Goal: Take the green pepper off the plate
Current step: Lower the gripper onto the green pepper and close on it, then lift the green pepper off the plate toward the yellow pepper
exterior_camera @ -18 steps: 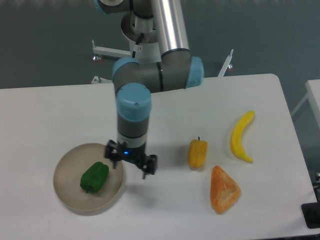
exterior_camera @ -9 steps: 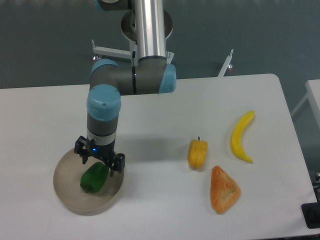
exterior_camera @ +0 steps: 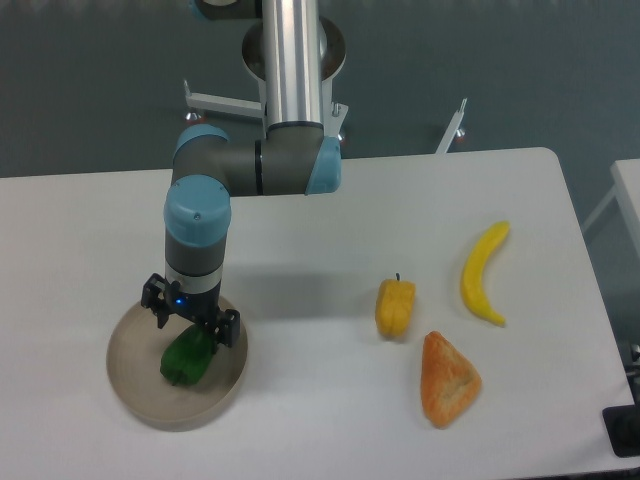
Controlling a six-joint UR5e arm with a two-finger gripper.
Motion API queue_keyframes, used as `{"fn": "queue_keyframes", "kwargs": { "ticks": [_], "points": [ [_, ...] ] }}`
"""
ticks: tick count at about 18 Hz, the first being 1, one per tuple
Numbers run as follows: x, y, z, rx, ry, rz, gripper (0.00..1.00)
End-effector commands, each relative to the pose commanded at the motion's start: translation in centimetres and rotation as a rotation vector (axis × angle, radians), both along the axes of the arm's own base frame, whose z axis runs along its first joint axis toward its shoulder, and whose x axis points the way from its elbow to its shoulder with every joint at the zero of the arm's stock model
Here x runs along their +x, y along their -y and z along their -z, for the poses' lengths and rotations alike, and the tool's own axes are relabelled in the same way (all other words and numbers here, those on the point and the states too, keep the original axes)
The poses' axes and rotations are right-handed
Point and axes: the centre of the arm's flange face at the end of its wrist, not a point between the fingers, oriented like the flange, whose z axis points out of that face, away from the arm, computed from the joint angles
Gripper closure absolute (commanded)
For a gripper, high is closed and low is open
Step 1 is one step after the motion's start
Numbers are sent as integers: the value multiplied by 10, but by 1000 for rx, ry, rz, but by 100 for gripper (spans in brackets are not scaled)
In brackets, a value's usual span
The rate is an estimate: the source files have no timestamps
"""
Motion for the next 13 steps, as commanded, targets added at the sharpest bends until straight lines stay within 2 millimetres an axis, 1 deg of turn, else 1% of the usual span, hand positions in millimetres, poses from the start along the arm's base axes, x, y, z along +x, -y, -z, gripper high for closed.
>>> {"fn": "queue_keyframes", "kwargs": {
  "ticks": [3,6,9,12,13],
  "points": [
    [-1,-2,8,-10,0,-1,0],
    [2,-3,5,-1,-3,4,0],
    [2,-3,7,-3,-1,6,33],
    [2,-4,7,-3,-1,6,53],
    [2,-4,8,-4,-1,7,57]
  ]
}}
